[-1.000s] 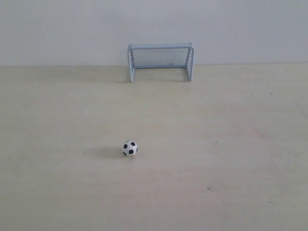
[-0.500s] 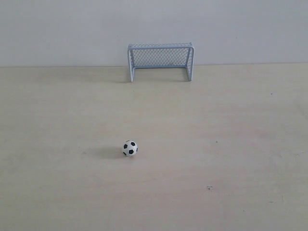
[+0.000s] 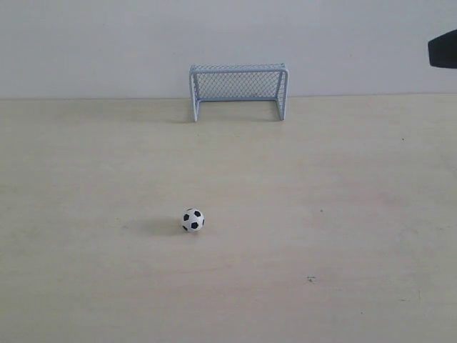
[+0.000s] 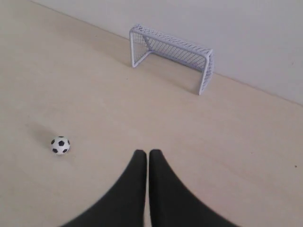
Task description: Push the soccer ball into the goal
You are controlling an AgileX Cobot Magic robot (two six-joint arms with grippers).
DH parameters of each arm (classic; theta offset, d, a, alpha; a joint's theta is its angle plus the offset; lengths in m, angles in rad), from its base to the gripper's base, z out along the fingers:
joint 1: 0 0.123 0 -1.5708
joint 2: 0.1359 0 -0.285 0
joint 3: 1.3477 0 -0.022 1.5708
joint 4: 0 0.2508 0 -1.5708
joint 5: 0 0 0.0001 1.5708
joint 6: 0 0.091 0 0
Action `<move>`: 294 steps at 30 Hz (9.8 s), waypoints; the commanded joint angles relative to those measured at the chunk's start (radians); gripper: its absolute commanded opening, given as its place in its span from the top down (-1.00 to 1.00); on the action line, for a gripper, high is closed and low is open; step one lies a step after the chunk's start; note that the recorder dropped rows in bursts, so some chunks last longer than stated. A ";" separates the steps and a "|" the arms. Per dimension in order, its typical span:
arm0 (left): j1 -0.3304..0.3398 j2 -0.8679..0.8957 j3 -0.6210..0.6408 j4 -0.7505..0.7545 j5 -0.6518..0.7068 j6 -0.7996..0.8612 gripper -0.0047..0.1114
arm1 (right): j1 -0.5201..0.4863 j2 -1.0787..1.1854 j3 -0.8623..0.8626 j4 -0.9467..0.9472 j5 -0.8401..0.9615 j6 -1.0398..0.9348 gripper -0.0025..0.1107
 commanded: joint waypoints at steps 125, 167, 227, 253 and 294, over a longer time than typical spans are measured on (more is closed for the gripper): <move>-0.008 0.005 -0.004 0.000 -0.003 -0.009 0.81 | 0.697 1.281 -0.988 -0.431 0.461 0.361 0.96; -0.008 0.005 -0.004 0.000 -0.003 -0.009 0.81 | 0.699 1.339 -0.988 -0.418 0.441 0.318 0.96; -0.008 0.005 -0.004 0.000 -0.003 -0.009 0.81 | 0.697 1.359 -0.988 -0.585 0.275 0.364 0.96; -0.008 0.005 -0.004 0.000 -0.003 -0.009 0.81 | 0.695 1.302 -0.989 -0.717 0.318 0.541 0.96; -0.008 0.005 -0.004 0.000 -0.003 -0.009 0.81 | 0.695 0.936 -0.663 -0.716 0.223 0.540 0.96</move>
